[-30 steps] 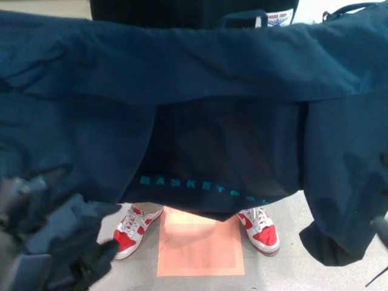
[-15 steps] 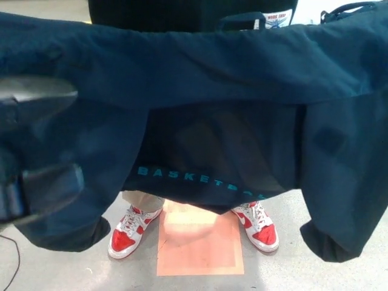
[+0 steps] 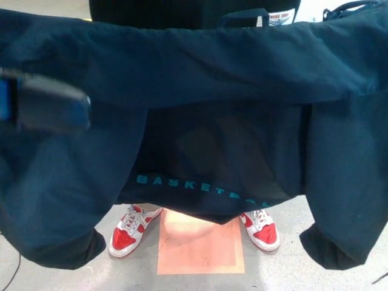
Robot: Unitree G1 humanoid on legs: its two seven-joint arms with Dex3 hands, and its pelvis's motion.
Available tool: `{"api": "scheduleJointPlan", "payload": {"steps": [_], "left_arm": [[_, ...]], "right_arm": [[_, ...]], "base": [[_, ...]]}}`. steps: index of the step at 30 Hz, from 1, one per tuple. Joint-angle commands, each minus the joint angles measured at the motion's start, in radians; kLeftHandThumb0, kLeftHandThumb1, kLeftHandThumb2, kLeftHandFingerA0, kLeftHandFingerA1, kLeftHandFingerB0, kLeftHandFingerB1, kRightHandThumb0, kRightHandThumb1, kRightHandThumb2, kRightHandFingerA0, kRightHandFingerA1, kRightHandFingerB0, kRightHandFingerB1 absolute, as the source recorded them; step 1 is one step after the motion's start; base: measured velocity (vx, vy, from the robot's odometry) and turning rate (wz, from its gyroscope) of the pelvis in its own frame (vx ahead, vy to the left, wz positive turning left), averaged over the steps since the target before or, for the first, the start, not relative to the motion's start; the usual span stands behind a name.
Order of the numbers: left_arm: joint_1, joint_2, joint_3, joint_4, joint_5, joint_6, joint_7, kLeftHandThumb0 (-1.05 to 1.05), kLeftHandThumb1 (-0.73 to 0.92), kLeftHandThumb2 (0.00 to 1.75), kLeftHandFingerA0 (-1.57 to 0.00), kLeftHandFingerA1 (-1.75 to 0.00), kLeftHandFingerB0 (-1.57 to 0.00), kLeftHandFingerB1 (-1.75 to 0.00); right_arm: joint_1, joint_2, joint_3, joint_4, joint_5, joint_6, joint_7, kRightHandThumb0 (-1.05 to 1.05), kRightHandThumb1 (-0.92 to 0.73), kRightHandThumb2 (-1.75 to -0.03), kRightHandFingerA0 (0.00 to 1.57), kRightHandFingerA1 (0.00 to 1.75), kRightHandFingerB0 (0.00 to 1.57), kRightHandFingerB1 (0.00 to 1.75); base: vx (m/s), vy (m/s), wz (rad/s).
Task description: A person hands a coat to the robot and the robot grabs it with both hands and holds it while the person wears the coat.
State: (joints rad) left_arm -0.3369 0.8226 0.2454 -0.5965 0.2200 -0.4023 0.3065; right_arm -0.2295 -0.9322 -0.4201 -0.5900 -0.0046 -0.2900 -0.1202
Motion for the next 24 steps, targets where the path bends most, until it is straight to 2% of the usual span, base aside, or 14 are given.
{"api": "scheduleJointPlan", "payload": {"steps": [1,6,7,8,9,10,11,12,13,14,17,18,21,24], "left_arm": [[-0.188,0.297,-0.153,0.233,-0.128,0.272,-0.575,-1.00,0.57,1.01,-0.02,-0.12,-0.03,0.00],[-0.168,0.344,-0.209,0.241,-0.139,0.336,-0.678,-1.01,0.62,1.00,-0.08,-0.18,-0.14,-0.03],[-0.170,0.344,-0.221,0.249,-0.140,0.339,-0.691,-1.00,0.62,0.99,-0.07,-0.21,-0.14,-0.04],[-0.169,0.350,-0.238,0.258,-0.142,0.344,-0.717,-0.99,0.62,1.00,-0.08,-0.18,-0.11,-0.03],[-0.167,0.358,-0.254,0.265,-0.145,0.349,-0.743,-0.99,0.62,1.00,-0.08,-0.18,-0.11,-0.03],[-0.165,0.373,-0.267,0.271,-0.156,0.368,-0.777,-0.97,0.60,1.00,-0.07,-0.16,-0.08,-0.04],[-0.167,0.376,-0.276,0.279,-0.159,0.373,-0.793,-1.00,0.62,1.01,-0.08,-0.16,-0.10,-0.01],[-0.173,0.386,-0.289,0.285,-0.167,0.394,-0.827,-1.01,0.61,0.69,0.00,-0.24,0.00,-0.16],[-0.181,0.398,-0.303,0.287,-0.176,0.419,-0.862,-1.01,0.61,0.69,0.00,-0.24,0.00,-0.16],[-0.189,0.405,-0.312,0.296,-0.186,0.429,-0.887,-0.92,0.56,0.98,-0.04,-0.16,-0.04,-0.06],[-0.231,0.423,-0.349,0.325,-0.187,0.463,-0.972,-0.92,0.55,0.98,0.00,-0.12,0.00,-0.05],[-0.258,0.427,-0.368,0.339,-0.194,0.478,-1.015,-0.98,0.59,0.98,0.00,-0.06,0.00,0.00],[-0.319,0.422,-0.407,0.380,-0.214,0.525,-1.111,-0.95,0.57,0.94,0.00,-0.08,0.00,0.00],[-0.353,0.413,-0.426,0.402,-0.226,0.559,-1.158,-0.93,0.56,0.92,0.00,-0.09,0.00,0.00]], "right_arm": [[-0.288,-0.354,0.215,0.147,0.220,0.309,0.523,-0.94,-0.55,-0.98,0.27,0.54,0.00,0.00],[-0.407,-0.392,0.364,0.164,0.200,0.373,0.694,-0.91,-0.54,-0.96,0.24,0.50,0.00,0.05],[-0.422,-0.397,0.383,0.164,0.196,0.387,0.718,-0.98,-0.72,-0.64,0.31,0.39,0.00,0.12],[-0.430,-0.404,0.404,0.154,0.196,0.412,0.744,-0.96,-0.59,-0.96,0.30,0.49,0.00,0.00],[-0.435,-0.411,0.422,0.140,0.198,0.437,0.768,-0.96,-0.59,-0.96,0.30,0.49,0.00,0.00],[-0.448,-0.411,0.449,0.132,0.203,0.461,0.800,-0.90,-0.70,-0.62,0.37,0.38,0.00,0.14],[-0.468,-0.411,0.474,0.128,0.201,0.483,0.832,-0.95,-0.60,-0.96,0.31,0.49,0.00,0.00],[-0.490,-0.401,0.510,0.132,0.181,0.487,0.871,-0.88,-0.55,-0.95,0.27,0.48,0.00,0.08],[-0.510,-0.388,0.542,0.139,0.157,0.482,0.904,-0.88,-0.55,-0.95,0.27,0.48,0.00,0.08],[-0.531,-0.368,0.572,0.152,0.139,0.473,0.931,-0.88,-0.56,-0.95,0.21,0.46,0.00,0.08],[-0.609,-0.322,0.658,0.182,0.103,0.509,1.030,-0.89,-0.57,-0.96,0.22,0.47,0.00,0.07],[-0.633,-0.304,0.688,0.196,0.095,0.532,1.060,-0.87,-0.55,-0.96,0.39,0.53,0.00,0.08],[-0.696,-0.261,0.767,0.231,0.043,0.557,1.144,-0.94,-0.58,-0.96,0.58,0.61,0.00,0.01],[-0.749,-0.225,0.833,0.263,0.027,0.599,1.214,-0.95,-0.56,-0.95,0.60,0.61,0.00,0.00]], "base": [[0.00,0.000,0.00],[0.00,0.000,0.00],[0.00,0.000,0.00],[0.00,0.000,0.00],[0.00,0.000,0.00],[0.00,0.000,0.00],[0.00,0.000,0.00],[0.00,0.000,0.00],[0.00,0.000,0.00],[0.00,0.000,0.00],[0.00,0.000,0.00],[0.00,0.000,0.00],[0.00,0.000,0.00],[0.00,0.000,0.00]]}}
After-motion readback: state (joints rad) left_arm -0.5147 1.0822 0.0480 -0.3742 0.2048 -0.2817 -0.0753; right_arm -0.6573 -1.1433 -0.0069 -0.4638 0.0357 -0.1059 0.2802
